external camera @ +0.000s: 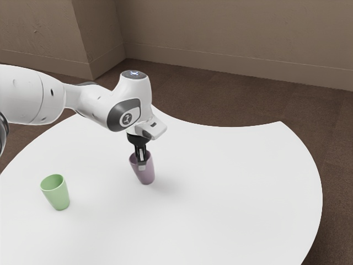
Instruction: Place the right cup onto the left cup
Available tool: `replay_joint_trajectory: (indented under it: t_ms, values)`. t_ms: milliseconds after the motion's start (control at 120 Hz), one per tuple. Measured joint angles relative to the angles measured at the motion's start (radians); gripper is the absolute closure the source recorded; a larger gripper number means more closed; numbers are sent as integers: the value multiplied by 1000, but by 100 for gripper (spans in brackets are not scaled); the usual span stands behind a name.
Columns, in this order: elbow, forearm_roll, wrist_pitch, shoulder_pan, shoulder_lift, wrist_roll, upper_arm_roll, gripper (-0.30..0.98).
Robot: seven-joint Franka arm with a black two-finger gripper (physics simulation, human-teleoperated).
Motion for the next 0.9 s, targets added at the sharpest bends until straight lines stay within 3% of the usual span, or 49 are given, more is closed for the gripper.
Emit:
replay_joint_trajectory:
  t_ms: [275, 900]
  values:
    - [-4, 4, -19, 1, -35, -23, 2, 78]
    - [-312, 66, -183, 165, -482, -70, -6, 79]
